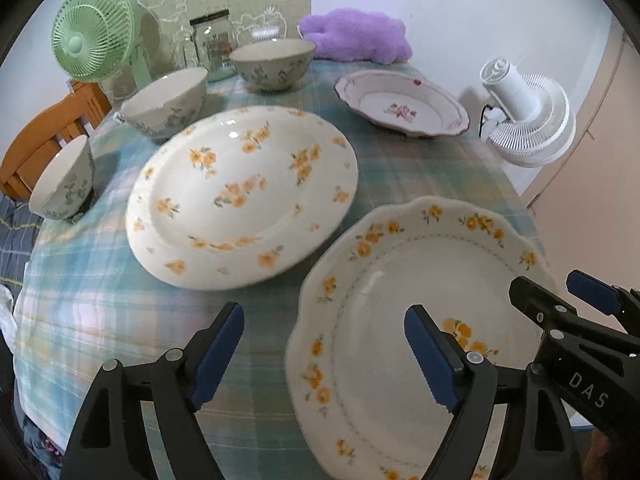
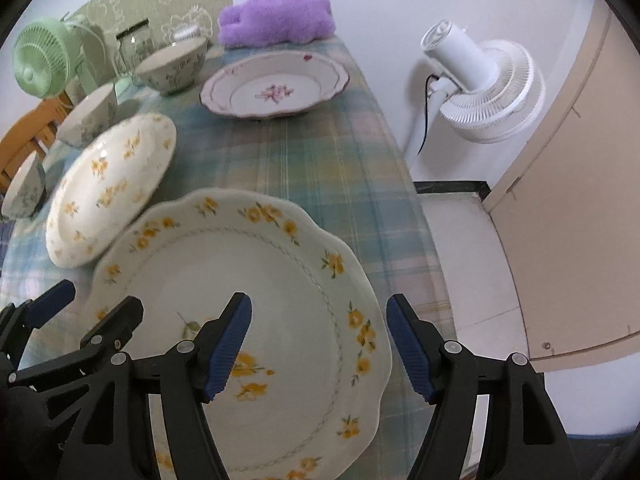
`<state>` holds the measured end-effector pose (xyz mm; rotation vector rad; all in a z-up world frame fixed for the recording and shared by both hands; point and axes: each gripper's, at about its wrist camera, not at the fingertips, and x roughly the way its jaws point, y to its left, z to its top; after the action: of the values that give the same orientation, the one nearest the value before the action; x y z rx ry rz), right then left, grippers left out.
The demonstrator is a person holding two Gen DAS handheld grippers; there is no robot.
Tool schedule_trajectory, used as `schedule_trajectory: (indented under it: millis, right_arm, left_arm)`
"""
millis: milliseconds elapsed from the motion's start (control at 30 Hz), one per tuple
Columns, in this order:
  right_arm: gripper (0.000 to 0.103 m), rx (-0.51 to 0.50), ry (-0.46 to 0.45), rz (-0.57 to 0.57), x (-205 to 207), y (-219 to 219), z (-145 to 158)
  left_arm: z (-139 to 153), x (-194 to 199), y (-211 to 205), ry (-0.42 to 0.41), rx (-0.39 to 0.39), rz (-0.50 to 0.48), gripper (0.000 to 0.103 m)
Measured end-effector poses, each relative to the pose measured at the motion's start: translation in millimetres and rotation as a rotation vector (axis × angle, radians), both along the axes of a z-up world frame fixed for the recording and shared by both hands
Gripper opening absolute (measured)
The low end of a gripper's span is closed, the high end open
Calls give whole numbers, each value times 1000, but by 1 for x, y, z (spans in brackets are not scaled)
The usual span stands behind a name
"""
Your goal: Organize plates and bowls
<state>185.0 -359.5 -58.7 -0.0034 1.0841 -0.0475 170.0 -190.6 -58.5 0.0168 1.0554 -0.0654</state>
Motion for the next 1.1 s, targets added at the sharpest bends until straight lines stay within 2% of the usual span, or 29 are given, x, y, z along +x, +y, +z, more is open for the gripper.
schedule_trajectory:
  millis: [333, 433, 667, 867, 1100]
  right_arm:
    - [74, 11, -70, -5, -14, 46, 30]
    - [78, 15, -88, -10, -16, 61, 36]
    - [81, 30, -124, -25, -19, 103, 50]
    - [81, 51, -178, -30, -12, 129, 55]
    - [81, 81, -180, 0, 22, 139, 57]
  left_arm:
    - [28, -6, 53, -57, -20, -12, 90]
    - [30, -6, 71, -56, -2, -10, 90]
    - [37, -3, 110, -57, -19, -2, 90]
    - [41, 12, 132, -85, -11, 7, 90]
    - [43, 40, 138, -92, -14, 27, 89]
